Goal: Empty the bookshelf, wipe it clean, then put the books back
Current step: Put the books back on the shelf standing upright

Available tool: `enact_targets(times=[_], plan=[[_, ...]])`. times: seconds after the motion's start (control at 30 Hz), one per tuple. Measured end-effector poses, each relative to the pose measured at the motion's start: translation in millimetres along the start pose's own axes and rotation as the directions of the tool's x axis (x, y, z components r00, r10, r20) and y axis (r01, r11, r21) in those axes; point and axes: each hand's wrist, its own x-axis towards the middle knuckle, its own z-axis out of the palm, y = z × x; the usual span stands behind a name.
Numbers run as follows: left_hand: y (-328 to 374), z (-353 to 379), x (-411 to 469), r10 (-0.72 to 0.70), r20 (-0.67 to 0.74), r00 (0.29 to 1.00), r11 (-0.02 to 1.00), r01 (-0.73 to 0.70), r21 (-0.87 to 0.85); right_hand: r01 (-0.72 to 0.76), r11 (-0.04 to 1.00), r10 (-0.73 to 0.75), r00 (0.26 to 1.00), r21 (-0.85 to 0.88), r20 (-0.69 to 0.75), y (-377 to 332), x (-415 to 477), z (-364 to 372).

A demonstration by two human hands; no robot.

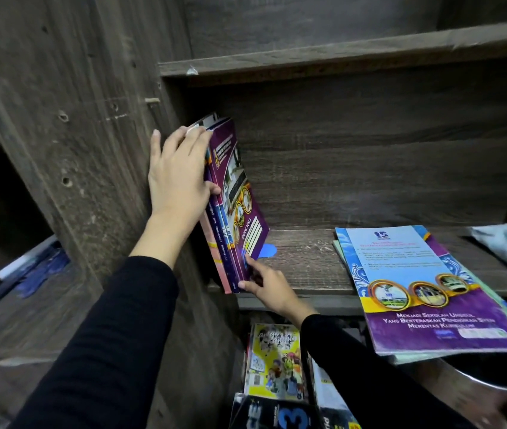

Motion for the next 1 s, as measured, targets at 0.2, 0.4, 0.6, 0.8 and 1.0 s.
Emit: enact_targets(times=[0.2, 0.4, 0.6, 0.8, 1.0], plan=[[13.6, 0.3, -13.2, -0.032, 0.09, 0.995, 0.996, 0.024, 0.091, 0.014, 1.0, -0.014, 0.997, 0.008, -0.08, -9.3, -15.4, -18.9], [65.7, 23.0, -40.2, 0.022, -0.03, 0.999, 0.999, -0.023, -0.049, -0.005, 0.957, -0.12, 0.903, -0.29, -0.412, 9.8, -51.0, -94.4], [156.1, 46.6, -71.2, -0.059, 0.382, 0.922, 0.901, 0.214, -0.378, -0.383, 0.81, 0.059, 0.808, -0.445, -0.587, 47.0, -107.9, -175.2], [217.5, 74.8, -102.7, -0.045, 0.804, 0.592, 0.85, 0.446, -0.28, -0.731, 0.59, 0.39, 0.63, -0.343, -0.671, 75.7, -153.7, -217.5], [243.2, 106.4, -120.0, -0.028, 0.875, 0.483, 0.781, 0.558, -0.283, -0.778, 0.538, 0.5, 0.604, -0.325, -0.62, 86.5, -169.8, -223.5]])
